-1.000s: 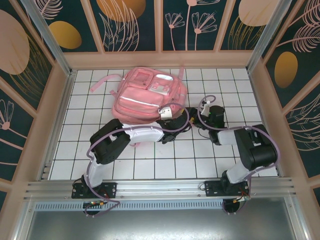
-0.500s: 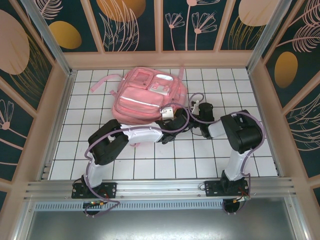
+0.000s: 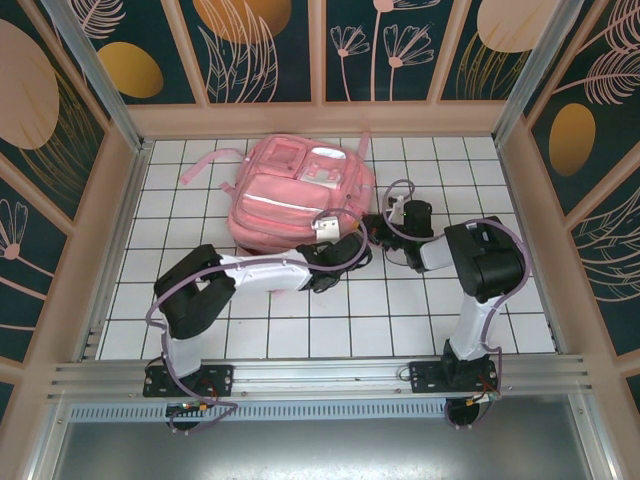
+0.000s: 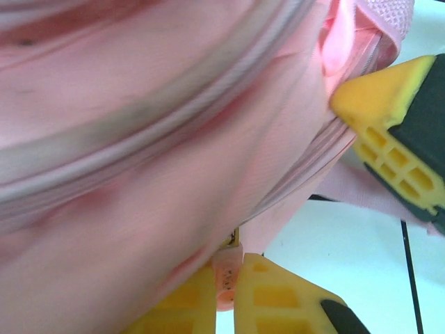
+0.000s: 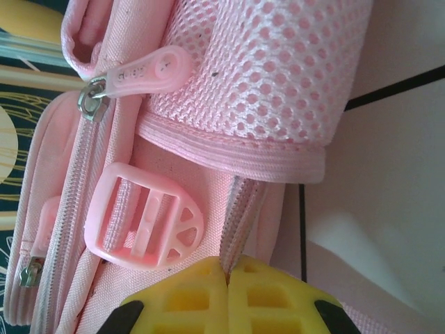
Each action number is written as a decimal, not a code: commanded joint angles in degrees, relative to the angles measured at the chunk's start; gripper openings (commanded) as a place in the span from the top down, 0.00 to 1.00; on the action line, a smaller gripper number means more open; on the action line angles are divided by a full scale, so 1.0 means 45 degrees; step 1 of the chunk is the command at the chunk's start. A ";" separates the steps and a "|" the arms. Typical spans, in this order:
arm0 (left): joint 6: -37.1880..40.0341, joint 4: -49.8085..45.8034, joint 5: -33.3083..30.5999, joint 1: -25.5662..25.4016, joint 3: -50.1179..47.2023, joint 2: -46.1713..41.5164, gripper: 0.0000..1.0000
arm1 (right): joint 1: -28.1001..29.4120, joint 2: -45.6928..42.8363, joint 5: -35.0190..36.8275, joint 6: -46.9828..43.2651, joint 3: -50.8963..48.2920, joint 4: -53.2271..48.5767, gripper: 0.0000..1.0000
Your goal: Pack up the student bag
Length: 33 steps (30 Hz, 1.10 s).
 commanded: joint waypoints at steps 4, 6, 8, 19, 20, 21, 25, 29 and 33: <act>-0.0160 -0.0447 -0.0271 -0.0043 -0.1362 -0.1782 1.00 | -0.0887 -0.0427 0.1321 -0.0705 0.0329 -0.0731 1.00; -0.0191 -0.0580 -0.0250 -0.0036 -0.1803 -0.2297 1.00 | -0.0979 -0.0434 0.1378 -0.0749 0.0361 -0.0782 1.00; -0.0186 -0.0706 -0.0263 -0.0027 -0.2246 -0.2859 1.00 | -0.1070 -0.0398 0.1374 -0.0759 0.0390 -0.0815 1.00; 0.0208 -0.1611 -0.0798 -0.0004 -0.4249 -0.4976 1.00 | -0.1490 -0.0502 0.1673 -0.1085 0.0467 -0.1230 1.00; 0.0267 -0.1644 -0.0802 0.0018 -0.4362 -0.5127 1.00 | -0.1517 -0.0502 0.1634 -0.1094 0.0462 -0.1244 1.00; 0.0307 -0.1711 -0.0793 0.0049 -0.4406 -0.5242 1.00 | -0.1496 -0.0514 0.1473 -0.1128 0.0443 -0.1089 1.00; 0.0578 -0.1483 -0.0651 0.0048 -0.4544 -0.5645 1.00 | -0.1363 -0.0746 0.1341 -0.1224 0.0344 -0.1082 1.00; 0.0867 -0.1421 -0.0435 0.0243 -0.4679 -0.5930 1.00 | -0.1124 -0.1479 0.1432 -0.1602 0.0143 -0.1511 0.60; 0.1745 0.0038 0.1334 0.0809 -0.5273 -0.6128 1.00 | -0.0522 -0.3040 0.2037 -0.2275 -0.0648 -0.2083 0.54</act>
